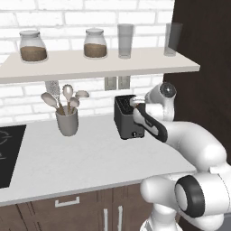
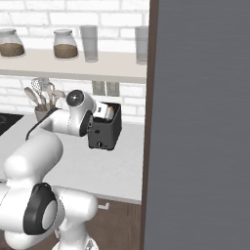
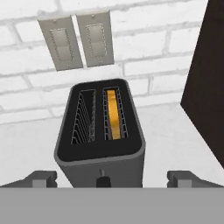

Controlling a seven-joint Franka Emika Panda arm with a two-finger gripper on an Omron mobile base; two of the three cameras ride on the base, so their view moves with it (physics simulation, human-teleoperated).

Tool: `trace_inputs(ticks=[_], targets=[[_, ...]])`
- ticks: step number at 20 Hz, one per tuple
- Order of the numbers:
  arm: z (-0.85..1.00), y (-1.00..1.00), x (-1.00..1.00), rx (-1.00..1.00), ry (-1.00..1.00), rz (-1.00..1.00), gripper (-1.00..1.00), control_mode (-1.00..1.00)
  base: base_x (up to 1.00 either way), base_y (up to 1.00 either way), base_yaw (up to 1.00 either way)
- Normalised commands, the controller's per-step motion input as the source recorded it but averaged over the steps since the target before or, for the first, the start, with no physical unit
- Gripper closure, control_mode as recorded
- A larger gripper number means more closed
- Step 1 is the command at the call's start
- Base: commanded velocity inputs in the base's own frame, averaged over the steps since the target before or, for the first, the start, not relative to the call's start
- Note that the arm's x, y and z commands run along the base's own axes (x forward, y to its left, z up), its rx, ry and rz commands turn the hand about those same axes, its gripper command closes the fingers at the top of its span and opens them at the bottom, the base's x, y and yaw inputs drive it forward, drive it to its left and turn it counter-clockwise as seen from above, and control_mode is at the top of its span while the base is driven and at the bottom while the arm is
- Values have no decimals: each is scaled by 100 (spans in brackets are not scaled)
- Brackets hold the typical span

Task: Start the toaster. Once the lever pops up, take the bread to the plate on the dining counter.

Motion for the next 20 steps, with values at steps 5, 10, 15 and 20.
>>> trace_inputs(ticks=[5, 10, 15, 20], targets=[[-5, 0, 13, -2, 3, 0, -100, -100, 0, 0, 0], [-6, 0, 19, 0, 3, -1, -100, -100, 0, 0, 0], [-22, 0, 8, 0, 1, 0, -100, -100, 0, 0, 0], [-24, 0, 9, 0, 0, 0, -100, -100, 0, 0, 0]])
